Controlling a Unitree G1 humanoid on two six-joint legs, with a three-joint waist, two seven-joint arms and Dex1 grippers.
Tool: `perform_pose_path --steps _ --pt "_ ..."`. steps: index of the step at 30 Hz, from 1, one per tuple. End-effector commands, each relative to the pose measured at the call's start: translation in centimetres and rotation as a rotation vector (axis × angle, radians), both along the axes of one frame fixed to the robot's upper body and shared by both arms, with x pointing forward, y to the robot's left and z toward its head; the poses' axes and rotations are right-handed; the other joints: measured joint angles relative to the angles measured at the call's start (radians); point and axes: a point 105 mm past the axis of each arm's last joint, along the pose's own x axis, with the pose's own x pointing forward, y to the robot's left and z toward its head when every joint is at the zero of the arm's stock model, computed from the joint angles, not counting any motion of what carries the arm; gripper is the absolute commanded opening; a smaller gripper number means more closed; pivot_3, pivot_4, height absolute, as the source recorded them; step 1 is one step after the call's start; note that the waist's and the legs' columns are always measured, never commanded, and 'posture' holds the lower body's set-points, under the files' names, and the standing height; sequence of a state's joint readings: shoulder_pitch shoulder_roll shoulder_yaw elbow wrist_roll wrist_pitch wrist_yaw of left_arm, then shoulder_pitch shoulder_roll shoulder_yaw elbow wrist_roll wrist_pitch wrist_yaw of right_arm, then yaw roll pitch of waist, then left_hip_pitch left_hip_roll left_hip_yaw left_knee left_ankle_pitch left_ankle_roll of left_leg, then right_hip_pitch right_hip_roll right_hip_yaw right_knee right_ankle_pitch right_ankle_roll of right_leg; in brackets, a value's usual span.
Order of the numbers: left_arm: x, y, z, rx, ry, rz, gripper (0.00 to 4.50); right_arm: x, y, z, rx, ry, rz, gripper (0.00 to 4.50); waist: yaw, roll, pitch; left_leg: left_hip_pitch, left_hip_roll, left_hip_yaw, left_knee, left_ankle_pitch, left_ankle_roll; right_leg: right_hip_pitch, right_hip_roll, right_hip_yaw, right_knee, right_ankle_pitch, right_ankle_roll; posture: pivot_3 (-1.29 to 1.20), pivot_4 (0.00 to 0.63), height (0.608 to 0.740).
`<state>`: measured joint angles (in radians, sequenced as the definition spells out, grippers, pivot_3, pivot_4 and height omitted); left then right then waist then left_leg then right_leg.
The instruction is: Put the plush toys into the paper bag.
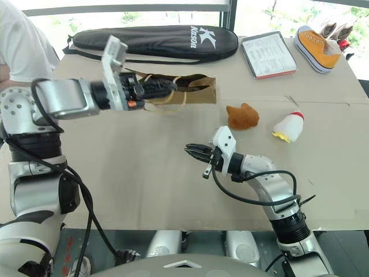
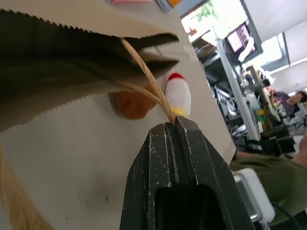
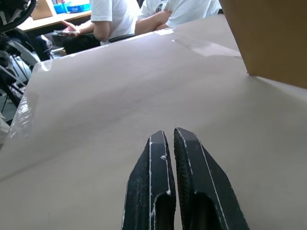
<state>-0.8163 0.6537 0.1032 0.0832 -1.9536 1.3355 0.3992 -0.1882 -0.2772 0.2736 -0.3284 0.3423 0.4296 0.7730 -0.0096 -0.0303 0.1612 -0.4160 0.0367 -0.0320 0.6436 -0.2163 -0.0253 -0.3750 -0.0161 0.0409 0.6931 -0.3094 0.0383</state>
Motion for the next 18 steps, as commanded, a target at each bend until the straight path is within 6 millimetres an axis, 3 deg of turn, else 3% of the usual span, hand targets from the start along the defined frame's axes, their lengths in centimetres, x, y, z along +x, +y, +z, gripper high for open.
perform_pose_path --steps 1,6,9,12,16,18 --pt "-0.4 -1.9 -0.6 0.000 -0.003 -0.003 0.00 -1.0 -0.7 1.3 0.026 -0.028 0.004 0.03 0.000 0.000 0.000 0.000 0.000 0.000 0.000 0.000 0.000 0.000 0.000 0.000 0.000 0.000 0.000 0.00 0.150 0.740" --pt "-0.1 -4.1 -2.1 -0.049 0.082 -0.025 0.00 -1.9 -2.4 0.8 -0.017 -0.005 -0.051 0.03 0.000 0.000 0.001 0.000 0.000 0.000 0.000 -0.002 0.003 0.000 0.000 0.000 0.000 0.000 0.000 0.00 0.150 0.740" --pt "-0.1 -4.2 -2.3 -0.029 0.092 -0.067 0.00 -2.1 -2.7 0.5 -0.029 0.005 -0.073 0.03 -0.006 -0.001 0.001 0.000 -0.001 0.001 -0.001 -0.002 0.003 0.000 0.003 0.001 0.000 0.000 0.000 0.00 0.150 0.740" --pt "-0.1 -4.3 -2.4 -0.012 0.091 -0.119 0.98 -2.1 -2.6 0.2 -0.032 0.009 -0.088 0.00 -0.007 0.000 0.001 0.001 -0.001 0.001 -0.001 -0.002 0.003 0.000 0.007 0.002 0.000 0.000 0.000 0.00 0.150 0.740" --pt "-0.4 -4.4 -1.7 -0.009 0.029 -0.206 2.81 -2.0 -2.7 0.2 -0.029 0.011 -0.111 0.00 -0.005 0.000 0.001 0.001 -0.001 0.001 -0.001 -0.002 0.003 0.000 0.008 0.001 0.000 0.000 0.000 0.00 0.150 0.740" --pt "-0.8 -3.0 -1.5 0.158 -0.222 -0.289 3.88 -2.2 -3.1 -0.1 -0.034 0.014 -0.130 0.00 -0.010 -0.002 0.003 0.000 -0.002 0.002 -0.001 -0.002 0.003 -0.002 0.008 0.002 0.000 0.000 0.000 0.00 0.150 0.740"
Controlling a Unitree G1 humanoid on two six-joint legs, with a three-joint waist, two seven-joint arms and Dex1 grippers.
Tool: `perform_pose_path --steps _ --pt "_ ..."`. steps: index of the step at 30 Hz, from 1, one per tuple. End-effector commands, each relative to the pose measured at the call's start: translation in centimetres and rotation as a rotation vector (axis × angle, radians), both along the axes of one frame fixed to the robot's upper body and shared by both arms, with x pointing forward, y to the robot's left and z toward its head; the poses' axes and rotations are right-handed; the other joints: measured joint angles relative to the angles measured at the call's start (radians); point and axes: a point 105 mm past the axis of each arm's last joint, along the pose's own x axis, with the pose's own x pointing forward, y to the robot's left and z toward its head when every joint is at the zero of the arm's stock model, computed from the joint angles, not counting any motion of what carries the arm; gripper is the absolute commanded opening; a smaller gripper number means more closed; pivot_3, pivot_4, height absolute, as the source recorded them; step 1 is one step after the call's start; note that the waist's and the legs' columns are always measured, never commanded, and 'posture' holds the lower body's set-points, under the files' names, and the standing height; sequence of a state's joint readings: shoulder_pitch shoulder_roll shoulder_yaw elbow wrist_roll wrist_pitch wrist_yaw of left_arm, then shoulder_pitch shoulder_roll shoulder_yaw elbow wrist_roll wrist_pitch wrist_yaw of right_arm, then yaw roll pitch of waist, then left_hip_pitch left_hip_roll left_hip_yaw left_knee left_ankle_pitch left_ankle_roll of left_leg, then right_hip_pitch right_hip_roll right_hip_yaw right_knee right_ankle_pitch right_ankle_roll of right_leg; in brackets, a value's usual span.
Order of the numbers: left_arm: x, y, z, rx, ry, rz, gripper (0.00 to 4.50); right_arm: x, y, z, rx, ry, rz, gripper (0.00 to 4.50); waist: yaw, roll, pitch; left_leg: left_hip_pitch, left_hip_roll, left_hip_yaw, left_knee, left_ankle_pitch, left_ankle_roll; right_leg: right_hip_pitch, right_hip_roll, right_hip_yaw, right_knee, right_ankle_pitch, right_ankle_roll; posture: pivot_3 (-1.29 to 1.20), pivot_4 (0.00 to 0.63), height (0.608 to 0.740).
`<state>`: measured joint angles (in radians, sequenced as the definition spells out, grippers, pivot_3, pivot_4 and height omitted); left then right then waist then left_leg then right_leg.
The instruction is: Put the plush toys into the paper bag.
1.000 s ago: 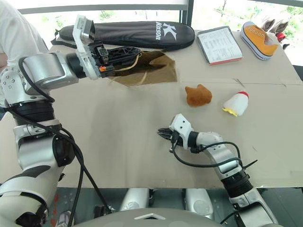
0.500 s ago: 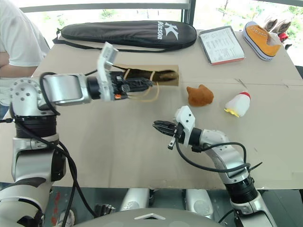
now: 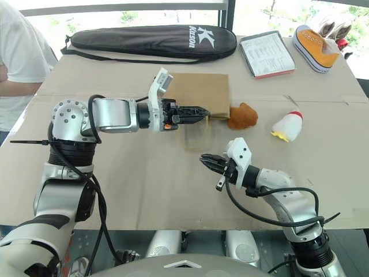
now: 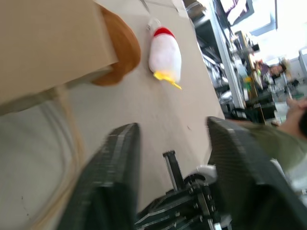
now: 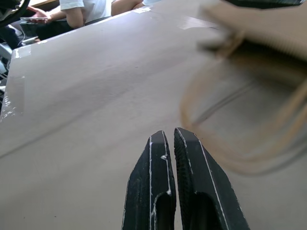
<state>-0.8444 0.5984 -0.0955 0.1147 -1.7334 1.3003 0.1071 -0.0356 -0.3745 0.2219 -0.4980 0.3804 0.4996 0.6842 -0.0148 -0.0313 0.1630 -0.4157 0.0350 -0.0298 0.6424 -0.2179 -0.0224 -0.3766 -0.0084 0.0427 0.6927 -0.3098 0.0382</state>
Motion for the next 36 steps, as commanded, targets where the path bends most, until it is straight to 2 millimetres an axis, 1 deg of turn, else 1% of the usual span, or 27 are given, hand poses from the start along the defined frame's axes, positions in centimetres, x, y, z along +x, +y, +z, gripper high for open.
perform_pose_path --steps 1,2,4,5,7,8,9,10,11,13,14,16,18,20,22,28,30,36 --pt "-1.2 1.6 1.3 0.178 -0.370 -0.208 4.32 -0.5 -0.4 0.7 0.011 -0.034 -0.017 0.00 -0.008 0.000 0.002 0.000 0.001 0.002 -0.001 0.000 -0.001 -0.001 0.002 0.001 0.000 0.000 0.000 0.00 0.150 0.740" --pt "-0.8 2.4 1.5 0.224 -0.523 -0.269 4.32 -0.6 -0.5 0.7 0.012 -0.035 -0.019 0.00 -0.012 0.000 0.003 0.001 0.001 0.004 -0.004 0.002 -0.004 -0.001 0.003 0.002 -0.002 0.000 0.000 0.00 0.150 0.740" --pt "0.1 4.3 1.3 0.325 -0.739 -0.383 4.32 -0.7 -0.7 1.0 0.015 -0.047 -0.021 0.00 -0.008 0.006 0.004 0.002 0.002 0.006 -0.009 0.005 -0.008 -0.001 0.003 0.001 -0.007 0.000 -0.002 0.00 0.150 0.740" --pt "0.6 5.1 0.9 0.391 -0.834 -0.439 4.32 -0.8 -0.7 1.1 0.018 -0.052 -0.019 0.00 -0.003 0.008 0.005 0.002 0.002 0.006 -0.010 0.005 -0.008 -0.001 0.003 0.001 -0.008 0.000 -0.003 0.00 0.150 0.740" --pt "1.3 6.4 -0.2 0.490 -0.948 -0.530 4.32 -0.9 -0.8 1.3 0.022 -0.058 -0.014 0.00 0.004 0.009 0.005 0.000 0.004 0.005 -0.010 0.002 -0.004 -0.001 0.006 0.001 -0.013 0.002 -0.005 0.00 0.150 0.740" --pt "1.7 7.3 -1.5 0.574 -1.040 -0.605 4.32 -1.0 -0.9 1.4 0.023 -0.062 -0.016 0.00 0.006 0.008 0.005 0.000 0.004 0.005 -0.010 0.002 -0.004 -0.001 0.006 0.001 -0.013 0.002 -0.005 0.00 0.150 0.740" --pt "1.8 7.9 -2.6 0.628 -1.096 -0.672 4.32 -1.1 -1.0 1.5 0.024 -0.065 -0.017 0.00 0.007 0.007 0.005 -0.002 0.005 0.005 -0.010 0.002 -0.003 -0.001 0.006 0.001 -0.014 0.002 -0.005 0.00 0.150 0.740" --pt "2.2 8.1 -3.7 0.675 -1.159 -0.719 4.32 -1.1 -1.1 1.5 0.021 -0.068 -0.023 0.00 0.007 0.007 0.005 -0.003 0.005 0.007 -0.009 0.001 0.000 -0.001 0.005 0.002 -0.016 0.002 -0.005 0.00 0.150 0.740" --pt "2.7 8.1 -4.6 0.697 -1.203 -0.753 4.32 -1.2 -1.2 1.6 0.018 -0.070 -0.029 0.00 0.007 0.007 0.005 -0.003 0.005 0.007 -0.009 0.000 0.000 -0.001 0.005 0.002 -0.016 0.002 -0.005 0.00 0.150 0.740" --pt "4.0 7.7 -5.7 0.764 -1.311 -0.778 4.32 -1.4 -1.3 1.9 0.018 -0.074 -0.038 0.00 0.013 0.007 0.006 -0.003 0.005 0.008 -0.009 0.000 0.001 -0.001 0.005 0.003 -0.016 0.002 -0.005 0.00 0.150 0.740" --pt "4.6 7.6 -5.9 0.789 -1.354 -0.782 4.32 -1.6 -1.4 2.0 0.018 -0.076 -0.042 0.00 0.015 0.006 0.007 -0.003 0.005 0.007 -0.008 0.000 0.001 -0.001 0.005 0.002 -0.015 0.002 -0.004 0.00 0.150 0.740" --pt "5.0 7.6 -6.2 0.826 -1.434 -0.830 4.32 -1.8 -1.6 2.0 0.013 -0.075 -0.057 0.00 0.019 0.003 0.007 -0.005 0.005 0.006 -0.007 0.000 0.001 -0.001 0.006 0.001 -0.015 0.002 -0.004 0.00 0.150 0.740" --pt "5.2 7.3 -6.0 0.821 -1.500 -0.844 4.32 -2.1 -1.8 2.1 0.013 -0.071 -0.074 0.00 0.025 0.002 0.006 -0.006 0.005 0.004 -0.005 0.000 0.001 -0.002 0.006 -0.001 -0.015 0.002 -0.004 0.00 0.150 0.740" --pt "5.6 6.3 -5.3 0.787 -1.568 -0.806 4.32 -2.3 -1.9 1.9 0.005 -0.069 -0.088 0.00 0.025 0.002 0.006 -0.006 0.005 0.005 -0.005 0.000 0.001 -0.001 0.006 0.000 -0.015 0.002 -0.003 0.00 0.150 0.740" --pt "5.7 5.8 -4.8 0.764 -1.608 -0.786 4.32 -2.4 -1.9 1.9 0.003 -0.069 -0.099 0.00 0.025 0.002 0.006 -0.006 0.005 0.005 -0.004 0.000 0.002 -0.001 0.006 0.000 -0.015 0.002 -0.003 0.00 0.150 0.740" --pt "5.1 5.0 -2.9 0.630 -1.689 -0.711 4.32 -2.9 -1.9 1.7 0.010 -0.063 -0.127 0.00 0.015 0.002 0.006 -0.007 0.005 0.003 -0.004 0.000 0.002 -0.001 0.006 -0.002 -0.013 0.002 -0.003 0.00 0.150 0.740" --pt "5.1 5.0 -3.0 0.650 -1.710 -0.724 4.32 -2.9 -1.8 1.7 0.011 -0.063 -0.131 0.00 0.008 0.002 0.006 -0.006 0.005 0.004 -0.004 0.000 0.002 -0.001 0.006 -0.002 -0.013 0.002 -0.003 0.00 0.150 0.740" --pt "4.9 3.7 -3.0 0.609 -1.754 -0.703 4.32 -2.8 -1.7 1.8 0.014 -0.069 -0.141 0.00 0.003 0.002 0.006 -0.006 0.005 0.003 -0.003 0.000 0.002 -0.001 0.006 -0.002 -0.012 0.002 -0.003 0.00 0.150 0.740"
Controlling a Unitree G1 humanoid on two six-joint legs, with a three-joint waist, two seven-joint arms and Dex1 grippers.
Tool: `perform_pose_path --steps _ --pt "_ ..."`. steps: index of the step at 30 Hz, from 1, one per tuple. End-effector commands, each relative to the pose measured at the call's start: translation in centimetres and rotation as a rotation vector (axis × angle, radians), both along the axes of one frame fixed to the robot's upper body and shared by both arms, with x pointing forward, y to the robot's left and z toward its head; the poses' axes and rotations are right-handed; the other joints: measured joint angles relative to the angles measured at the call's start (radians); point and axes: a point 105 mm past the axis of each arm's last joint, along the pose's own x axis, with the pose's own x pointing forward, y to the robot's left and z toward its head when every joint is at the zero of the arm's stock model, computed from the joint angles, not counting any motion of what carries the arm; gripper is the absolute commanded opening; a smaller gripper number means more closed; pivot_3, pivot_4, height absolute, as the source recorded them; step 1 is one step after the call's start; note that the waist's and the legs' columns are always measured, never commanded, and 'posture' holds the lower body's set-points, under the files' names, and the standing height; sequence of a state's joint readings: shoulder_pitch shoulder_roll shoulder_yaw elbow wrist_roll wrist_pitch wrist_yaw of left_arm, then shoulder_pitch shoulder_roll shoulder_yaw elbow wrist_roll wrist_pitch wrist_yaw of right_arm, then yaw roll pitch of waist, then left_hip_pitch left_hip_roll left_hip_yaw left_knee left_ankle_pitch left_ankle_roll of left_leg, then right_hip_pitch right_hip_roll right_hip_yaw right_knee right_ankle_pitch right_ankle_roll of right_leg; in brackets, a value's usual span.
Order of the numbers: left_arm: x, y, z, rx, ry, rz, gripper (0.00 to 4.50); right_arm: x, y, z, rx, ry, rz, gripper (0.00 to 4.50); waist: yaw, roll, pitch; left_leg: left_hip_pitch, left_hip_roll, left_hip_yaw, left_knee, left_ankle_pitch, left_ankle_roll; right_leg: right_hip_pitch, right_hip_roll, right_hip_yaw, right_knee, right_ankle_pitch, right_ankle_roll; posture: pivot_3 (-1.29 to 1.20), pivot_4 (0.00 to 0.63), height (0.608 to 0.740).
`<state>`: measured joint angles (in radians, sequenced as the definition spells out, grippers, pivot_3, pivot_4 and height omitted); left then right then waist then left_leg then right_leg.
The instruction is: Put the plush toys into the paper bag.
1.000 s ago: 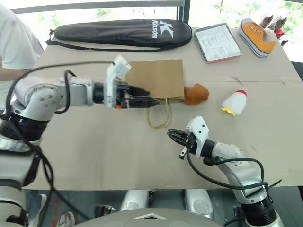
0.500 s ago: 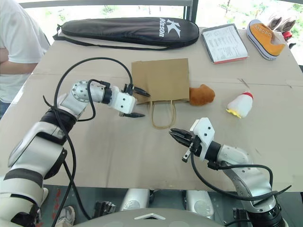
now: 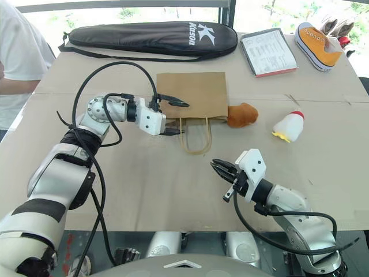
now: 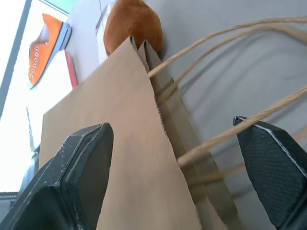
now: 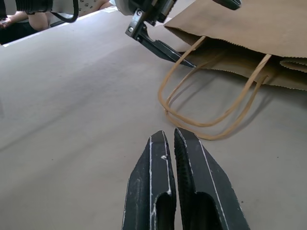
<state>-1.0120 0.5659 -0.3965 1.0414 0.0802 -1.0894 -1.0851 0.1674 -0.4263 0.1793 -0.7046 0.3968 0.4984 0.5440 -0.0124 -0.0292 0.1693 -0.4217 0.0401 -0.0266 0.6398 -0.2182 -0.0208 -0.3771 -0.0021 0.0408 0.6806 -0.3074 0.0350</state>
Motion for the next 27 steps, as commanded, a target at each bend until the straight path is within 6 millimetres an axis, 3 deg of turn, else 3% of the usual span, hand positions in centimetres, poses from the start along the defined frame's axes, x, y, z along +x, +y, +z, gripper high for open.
perform_pose_path --steps 1,3,6,11,12,13,14,21,27 --pt "0.0 -0.6 1.3 -0.047 -0.052 -0.016 4.32 -0.3 0.1 1.4 0.015 -0.060 0.005 0.00 0.000 0.000 0.000 0.000 0.000 0.000 0.000 0.000 0.000 0.000 0.000 0.000 0.000 0.000 0.000 0.00 0.150 0.740" --pt "-0.1 -0.7 1.1 -0.042 -0.055 -0.022 4.32 -0.3 -0.1 1.3 0.008 -0.056 0.001 0.00 -0.001 0.000 0.000 0.000 0.000 0.000 0.000 0.000 0.000 0.000 0.000 0.000 0.000 0.000 0.000 0.00 0.150 0.740" --pt "0.0 -0.9 1.0 -0.114 0.055 0.011 3.21 -0.1 -0.2 1.4 0.005 -0.062 -0.010 0.00 -0.002 0.000 0.000 0.000 0.000 0.000 0.000 0.000 0.000 0.000 0.000 0.000 0.001 0.000 0.000 0.00 0.150 0.740" --pt "0.7 -1.1 4.0 -0.460 0.618 0.164 1.07 0.5 0.0 1.9 0.006 -0.102 -0.031 0.00 -0.005 0.000 0.000 -0.001 0.001 -0.002 0.004 0.000 0.000 0.000 0.000 -0.001 0.006 0.000 0.000 0.00 0.150 0.740" --pt "0.4 -1.1 4.4 -0.494 0.707 0.182 0.43 0.8 0.1 2.0 -0.001 -0.111 -0.039 0.00 -0.005 0.000 0.000 0.000 0.001 -0.002 0.006 0.000 0.000 0.000 0.000 -0.002 0.008 0.000 0.000 0.00 0.150 0.740" --pt "0.1 -1.1 4.7 -0.516 0.768 0.197 0.23 1.2 0.2 2.0 -0.009 -0.121 -0.047 0.00 -0.007 0.000 0.000 0.000 0.001 -0.002 0.006 0.000 0.000 0.000 0.000 -0.002 0.009 0.000 0.000 0.00 0.150 0.740" --pt "-0.2 -1.1 5.1 -0.537 0.818 0.210 0.07 1.5 0.3 2.2 -0.015 -0.133 -0.056 0.00 -0.011 0.000 0.001 0.000 0.001 -0.003 0.007 0.000 0.000 0.000 0.001 -0.002 0.011 0.000 0.000 0.00 0.150 0.740" --pt "-2.1 -1.4 6.8 -0.701 1.106 0.346 0.07 4.8 1.7 3.9 -0.051 -0.213 -0.120 0.00 -0.023 0.001 0.001 0.006 0.001 -0.007 0.010 0.000 0.000 0.002 0.002 0.002 0.016 -0.003 0.003 0.00 0.150 0.740" --pt "-3.9 -2.0 5.6 -0.725 1.165 0.415 0.07 6.3 3.2 4.8 -0.063 -0.234 -0.097 0.00 -0.023 0.001 0.001 0.005 0.000 -0.007 0.009 0.000 0.000 0.001 0.001 0.003 0.016 0.000 0.000 0.00 0.150 0.740"
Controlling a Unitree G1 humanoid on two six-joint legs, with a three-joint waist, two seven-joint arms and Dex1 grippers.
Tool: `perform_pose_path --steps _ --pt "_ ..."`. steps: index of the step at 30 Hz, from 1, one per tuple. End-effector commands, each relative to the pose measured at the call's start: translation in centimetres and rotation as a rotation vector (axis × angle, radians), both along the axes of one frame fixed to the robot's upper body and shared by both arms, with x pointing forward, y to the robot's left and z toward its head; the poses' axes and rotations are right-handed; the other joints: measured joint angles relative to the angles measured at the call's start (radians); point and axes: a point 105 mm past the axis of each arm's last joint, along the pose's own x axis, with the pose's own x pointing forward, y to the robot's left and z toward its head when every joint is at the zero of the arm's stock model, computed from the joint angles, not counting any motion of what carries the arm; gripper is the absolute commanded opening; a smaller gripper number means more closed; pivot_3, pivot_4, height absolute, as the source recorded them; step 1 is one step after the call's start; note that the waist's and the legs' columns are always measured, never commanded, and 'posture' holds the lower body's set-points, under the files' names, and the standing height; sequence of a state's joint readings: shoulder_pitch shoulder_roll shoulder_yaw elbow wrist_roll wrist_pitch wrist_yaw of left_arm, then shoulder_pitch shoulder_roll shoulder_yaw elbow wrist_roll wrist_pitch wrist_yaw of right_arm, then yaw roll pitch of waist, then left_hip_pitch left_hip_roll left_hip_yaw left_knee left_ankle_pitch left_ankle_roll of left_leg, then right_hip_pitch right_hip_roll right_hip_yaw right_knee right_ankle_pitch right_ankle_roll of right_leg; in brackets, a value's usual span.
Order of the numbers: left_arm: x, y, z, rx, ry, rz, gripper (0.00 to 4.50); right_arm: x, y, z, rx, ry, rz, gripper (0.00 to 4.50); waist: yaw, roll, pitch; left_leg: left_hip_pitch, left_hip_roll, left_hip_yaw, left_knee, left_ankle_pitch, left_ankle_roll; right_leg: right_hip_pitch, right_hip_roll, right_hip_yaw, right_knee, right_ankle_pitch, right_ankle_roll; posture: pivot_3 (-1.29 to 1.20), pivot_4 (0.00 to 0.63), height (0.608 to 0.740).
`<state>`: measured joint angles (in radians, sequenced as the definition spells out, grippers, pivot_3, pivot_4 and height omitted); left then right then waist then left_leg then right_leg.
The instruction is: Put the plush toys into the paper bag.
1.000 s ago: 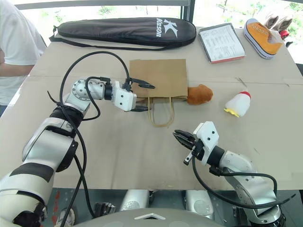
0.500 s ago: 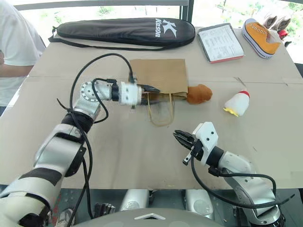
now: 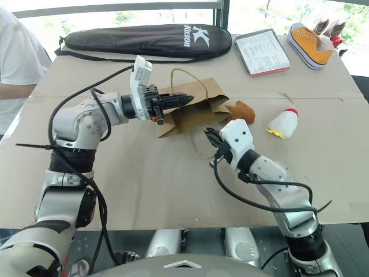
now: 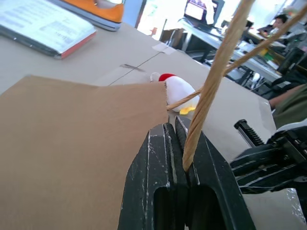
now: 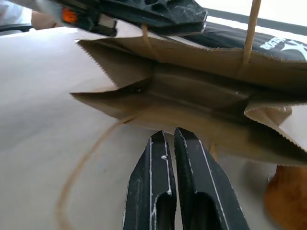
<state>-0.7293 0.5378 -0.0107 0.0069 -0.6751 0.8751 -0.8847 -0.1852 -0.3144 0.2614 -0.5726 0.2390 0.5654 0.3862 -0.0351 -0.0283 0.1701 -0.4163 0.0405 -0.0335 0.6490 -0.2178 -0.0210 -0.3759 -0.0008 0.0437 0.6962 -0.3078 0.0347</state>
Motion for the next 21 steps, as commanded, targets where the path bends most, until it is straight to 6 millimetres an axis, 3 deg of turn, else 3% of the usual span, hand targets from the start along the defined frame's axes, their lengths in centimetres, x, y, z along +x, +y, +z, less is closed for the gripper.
perform_pose_path --steps 1,5,14,16,21 --pt "-1.4 -0.6 0.3 -0.052 0.033 0.016 0.07 0.5 0.8 1.0 -0.007 -0.029 0.022 0.00 0.001 0.000 0.000 0.000 0.000 0.000 0.000 0.000 0.000 0.000 0.000 0.000 0.000 0.000 0.000 0.00 0.150 0.740" --pt "-1.8 -0.7 0.1 -0.138 0.124 0.074 0.07 1.8 1.3 0.1 -0.058 -0.013 0.026 0.00 0.003 0.000 0.000 0.000 0.000 0.000 0.000 0.000 0.000 0.000 -0.001 0.000 0.000 0.000 0.000 0.00 0.150 0.740" --pt "-3.1 0.4 1.1 -0.319 0.258 0.203 0.07 6.0 5.1 -4.5 -0.140 0.066 0.098 0.00 -0.006 0.000 0.000 0.001 0.000 0.001 0.000 0.000 0.000 -0.001 -0.001 0.001 0.001 0.001 0.000 0.00 0.150 0.740" --pt "-2.9 1.1 1.8 -0.356 0.259 0.249 0.07 6.2 5.6 -5.4 -0.157 0.081 0.130 0.00 -0.004 0.000 0.000 0.000 0.000 0.000 -0.001 0.000 0.000 -0.001 -0.001 0.000 0.000 0.001 0.000 0.00 0.150 0.740" --pt "-1.4 5.1 5.0 -0.480 0.224 0.429 0.07 5.4 5.5 -9.4 -0.236 0.177 0.246 0.00 -0.001 -0.001 0.000 0.000 -0.001 -0.001 0.000 0.000 0.000 0.000 -0.002 0.000 0.000 0.001 0.000 0.00 0.150 0.740"
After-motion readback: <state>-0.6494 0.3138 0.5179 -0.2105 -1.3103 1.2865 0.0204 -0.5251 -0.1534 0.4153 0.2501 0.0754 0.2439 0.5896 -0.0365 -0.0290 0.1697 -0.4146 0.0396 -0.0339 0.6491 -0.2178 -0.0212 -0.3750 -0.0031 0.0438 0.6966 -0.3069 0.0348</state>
